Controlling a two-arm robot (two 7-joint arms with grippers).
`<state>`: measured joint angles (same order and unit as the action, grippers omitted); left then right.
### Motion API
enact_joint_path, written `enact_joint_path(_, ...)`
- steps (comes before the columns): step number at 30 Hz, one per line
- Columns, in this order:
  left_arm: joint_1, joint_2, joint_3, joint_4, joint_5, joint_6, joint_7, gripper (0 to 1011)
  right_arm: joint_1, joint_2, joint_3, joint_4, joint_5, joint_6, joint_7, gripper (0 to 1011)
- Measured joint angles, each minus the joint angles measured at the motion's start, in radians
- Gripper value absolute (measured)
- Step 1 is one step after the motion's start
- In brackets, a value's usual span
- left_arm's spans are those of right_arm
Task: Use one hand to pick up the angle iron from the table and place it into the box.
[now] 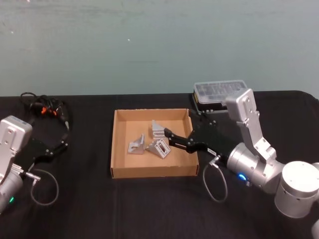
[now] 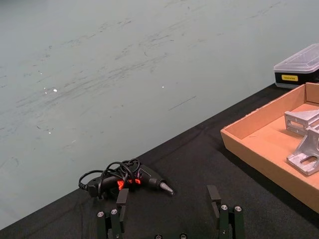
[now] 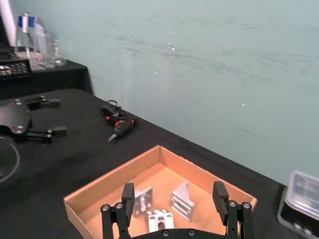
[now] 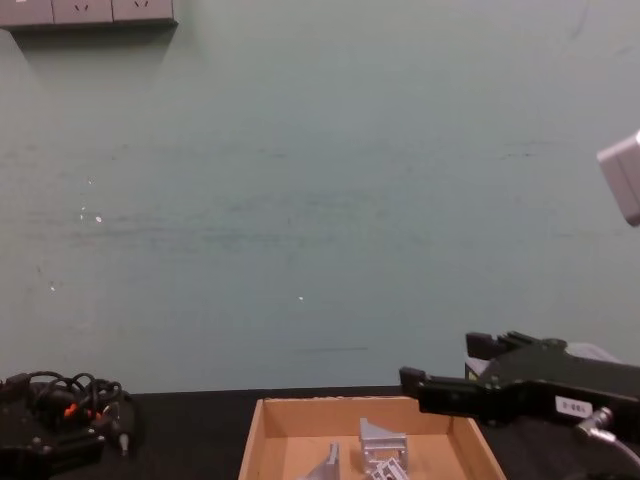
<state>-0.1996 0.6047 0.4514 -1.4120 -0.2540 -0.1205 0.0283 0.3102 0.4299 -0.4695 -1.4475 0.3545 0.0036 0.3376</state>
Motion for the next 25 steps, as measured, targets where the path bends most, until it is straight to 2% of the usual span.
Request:
enact_joint_path(4,0.0,0.0,0.0,0.0,0.0,0.0,0.0,1000,-0.012,0.0,0.012,-0.003,-0.012,0.01,-0.009,1000)
enact_joint_path(25,0.0,0.0,0.0,0.0,0.0,0.0,0.0,1000,-0.01,0.0,0.009,-0.005,-0.009,0.006,-0.007,1000)
